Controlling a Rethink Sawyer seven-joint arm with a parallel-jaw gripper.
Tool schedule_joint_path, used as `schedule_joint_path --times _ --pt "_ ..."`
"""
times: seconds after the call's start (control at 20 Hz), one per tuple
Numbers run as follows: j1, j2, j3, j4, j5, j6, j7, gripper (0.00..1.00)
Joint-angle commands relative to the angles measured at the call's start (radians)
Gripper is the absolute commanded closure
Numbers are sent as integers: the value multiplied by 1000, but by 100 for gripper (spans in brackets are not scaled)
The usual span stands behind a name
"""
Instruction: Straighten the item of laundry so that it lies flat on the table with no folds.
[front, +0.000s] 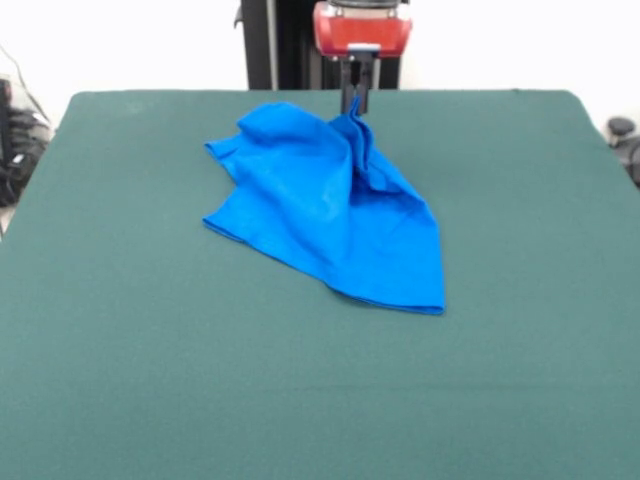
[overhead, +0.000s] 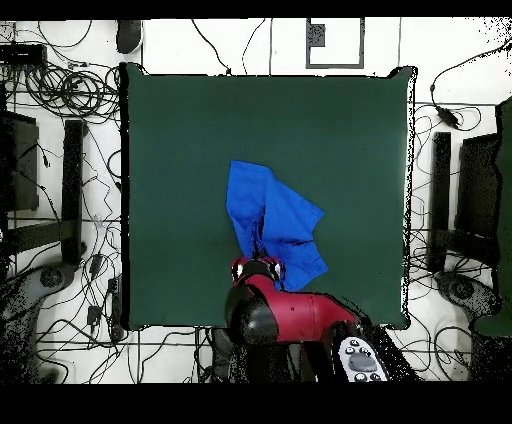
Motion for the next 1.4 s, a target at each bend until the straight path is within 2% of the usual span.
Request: schedule_joint_path --times 0.05,0.7,1.4 --pt "52 6 62 99 67 -75 259 100" --pt "105 1 50 165 128 -146 290 100" --pt "55 -9 98 188 148 -150 276 100"
